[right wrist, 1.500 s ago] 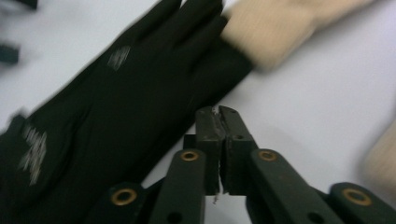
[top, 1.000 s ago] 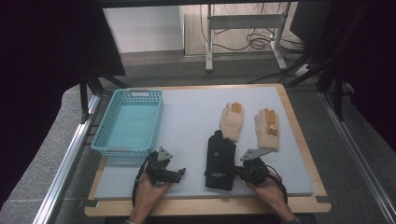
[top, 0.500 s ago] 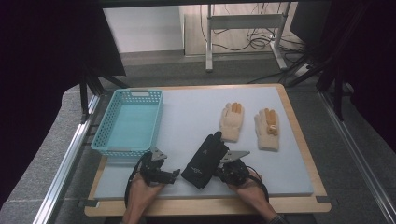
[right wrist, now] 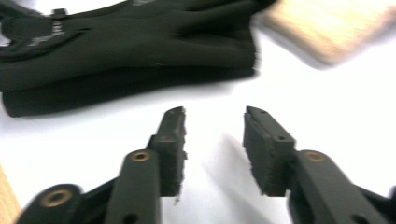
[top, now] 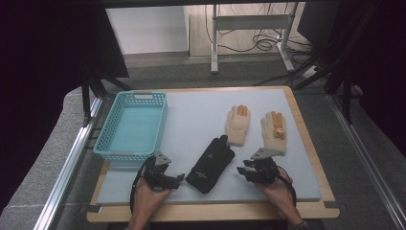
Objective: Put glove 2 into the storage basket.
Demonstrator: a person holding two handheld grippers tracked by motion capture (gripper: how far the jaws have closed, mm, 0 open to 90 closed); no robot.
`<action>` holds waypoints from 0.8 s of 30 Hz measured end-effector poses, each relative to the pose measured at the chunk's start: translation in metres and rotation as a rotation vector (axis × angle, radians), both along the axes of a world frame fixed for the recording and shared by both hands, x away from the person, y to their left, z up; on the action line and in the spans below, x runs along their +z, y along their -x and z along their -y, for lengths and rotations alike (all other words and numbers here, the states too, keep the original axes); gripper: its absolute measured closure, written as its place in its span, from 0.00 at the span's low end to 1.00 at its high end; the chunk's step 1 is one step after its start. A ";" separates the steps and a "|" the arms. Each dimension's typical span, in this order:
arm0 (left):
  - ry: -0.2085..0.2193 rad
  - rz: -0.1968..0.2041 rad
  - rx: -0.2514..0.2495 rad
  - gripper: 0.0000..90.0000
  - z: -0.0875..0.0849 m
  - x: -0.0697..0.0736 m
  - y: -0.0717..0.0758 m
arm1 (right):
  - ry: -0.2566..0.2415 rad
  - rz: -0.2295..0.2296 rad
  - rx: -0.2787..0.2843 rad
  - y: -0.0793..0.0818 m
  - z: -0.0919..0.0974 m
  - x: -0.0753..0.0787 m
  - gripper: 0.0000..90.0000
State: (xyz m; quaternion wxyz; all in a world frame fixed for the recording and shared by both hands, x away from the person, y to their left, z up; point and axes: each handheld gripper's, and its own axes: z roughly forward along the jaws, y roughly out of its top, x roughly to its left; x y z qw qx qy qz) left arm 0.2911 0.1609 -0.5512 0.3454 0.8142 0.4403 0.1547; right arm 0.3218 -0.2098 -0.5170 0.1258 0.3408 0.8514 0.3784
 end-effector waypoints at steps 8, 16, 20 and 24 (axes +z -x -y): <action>0.000 0.001 0.000 0.04 0.000 0.000 0.000 | 0.029 -0.015 -0.138 -0.015 0.042 -0.006 0.34; 0.000 -0.002 0.000 0.04 0.000 0.000 0.000 | 0.066 0.067 -0.151 -0.012 0.043 -0.014 0.26; 0.001 -0.003 0.000 0.04 0.000 0.000 0.000 | 0.059 0.066 -0.151 -0.012 0.044 -0.014 0.26; 0.000 -0.005 -0.002 0.04 0.000 0.000 0.000 | 0.059 0.066 -0.152 -0.012 0.044 -0.014 0.26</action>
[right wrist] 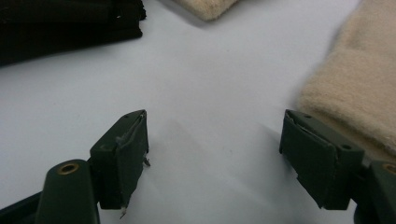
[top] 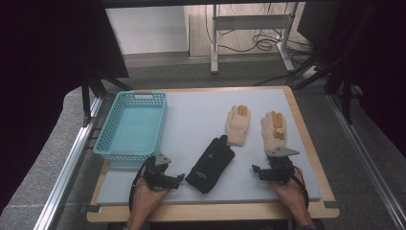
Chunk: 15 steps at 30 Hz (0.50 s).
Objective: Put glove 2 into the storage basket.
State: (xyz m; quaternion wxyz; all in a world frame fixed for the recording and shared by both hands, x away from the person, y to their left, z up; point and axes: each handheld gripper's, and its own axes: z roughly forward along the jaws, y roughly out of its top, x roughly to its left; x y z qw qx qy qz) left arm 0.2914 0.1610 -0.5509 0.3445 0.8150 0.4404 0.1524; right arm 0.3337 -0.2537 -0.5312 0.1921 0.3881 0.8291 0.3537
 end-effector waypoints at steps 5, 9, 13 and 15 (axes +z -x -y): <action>0.002 0.003 0.017 0.06 0.000 0.001 0.001 | 0.001 0.001 -0.002 0.000 0.000 0.000 0.25; 0.003 0.008 0.015 0.10 0.004 0.009 0.004 | 0.001 0.001 -0.004 0.000 0.000 0.000 0.25; 0.051 0.010 0.004 0.10 0.010 0.025 0.004 | 0.001 0.001 -0.004 0.000 0.000 0.000 0.25; 0.067 0.011 -0.012 0.09 0.015 0.033 0.003 | 0.001 0.002 -0.004 0.000 0.000 0.000 0.25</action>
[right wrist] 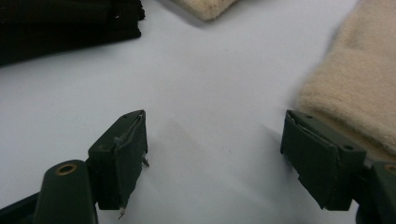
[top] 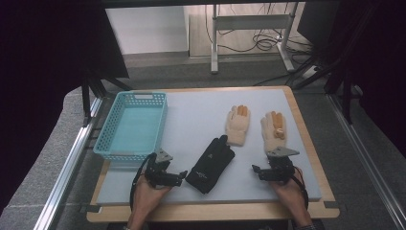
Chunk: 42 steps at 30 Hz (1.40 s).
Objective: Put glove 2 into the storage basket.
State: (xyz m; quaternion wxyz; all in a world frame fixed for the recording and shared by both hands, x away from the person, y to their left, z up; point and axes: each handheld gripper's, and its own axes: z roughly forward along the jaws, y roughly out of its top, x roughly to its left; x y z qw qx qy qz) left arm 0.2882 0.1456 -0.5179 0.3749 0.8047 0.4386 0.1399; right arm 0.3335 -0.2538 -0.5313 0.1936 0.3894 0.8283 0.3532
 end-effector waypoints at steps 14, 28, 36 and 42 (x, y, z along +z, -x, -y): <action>-0.009 -0.071 -0.128 0.00 0.082 0.018 -0.018 | 0.001 0.001 0.004 0.000 0.000 0.000 0.24; -0.127 -0.134 -0.074 0.00 0.107 -0.014 -0.042 | 0.000 0.000 0.007 0.000 0.000 0.000 0.24; -0.172 -0.136 -0.069 0.11 0.109 -0.009 -0.040 | 0.000 -0.001 0.007 0.000 0.000 0.000 0.23; -0.159 -0.133 -0.056 0.55 0.090 -0.004 -0.047 | 0.001 0.000 0.007 0.000 0.000 0.000 0.23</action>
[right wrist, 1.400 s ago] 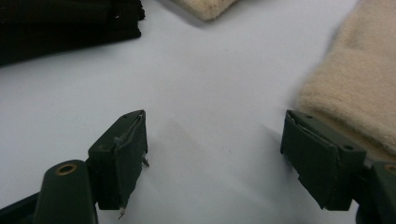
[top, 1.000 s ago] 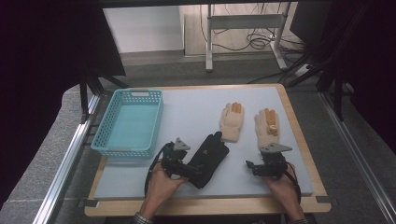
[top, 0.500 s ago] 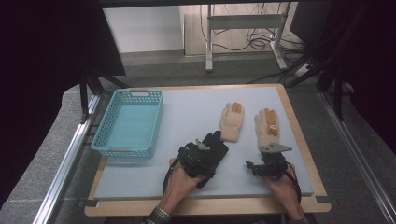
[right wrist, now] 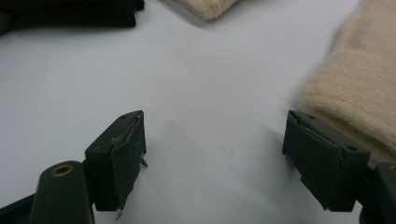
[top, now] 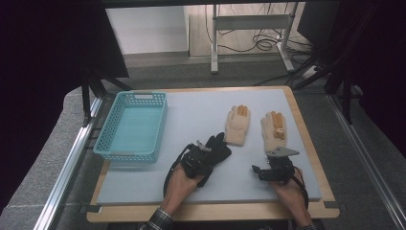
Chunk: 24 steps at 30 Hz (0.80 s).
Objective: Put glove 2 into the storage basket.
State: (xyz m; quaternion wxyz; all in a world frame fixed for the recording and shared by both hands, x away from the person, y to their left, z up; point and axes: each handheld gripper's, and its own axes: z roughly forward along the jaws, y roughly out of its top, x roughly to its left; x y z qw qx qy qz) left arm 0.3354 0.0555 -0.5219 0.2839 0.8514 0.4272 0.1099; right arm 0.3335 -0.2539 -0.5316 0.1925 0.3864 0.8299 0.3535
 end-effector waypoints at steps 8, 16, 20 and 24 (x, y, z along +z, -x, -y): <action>0.036 0.000 -0.002 0.70 -0.014 0.008 -0.005 | 0.000 0.000 0.000 0.000 0.000 0.000 0.23; 0.087 0.040 0.046 0.70 -0.042 0.044 -0.014 | 0.000 0.000 0.000 0.000 0.000 0.000 0.23; 0.098 0.044 0.090 0.70 -0.058 0.060 -0.023 | -0.001 -0.001 0.000 0.000 0.000 0.000 0.23; 0.096 0.051 0.131 0.70 -0.076 0.072 -0.031 | 0.000 -0.001 0.000 0.000 0.000 0.000 0.23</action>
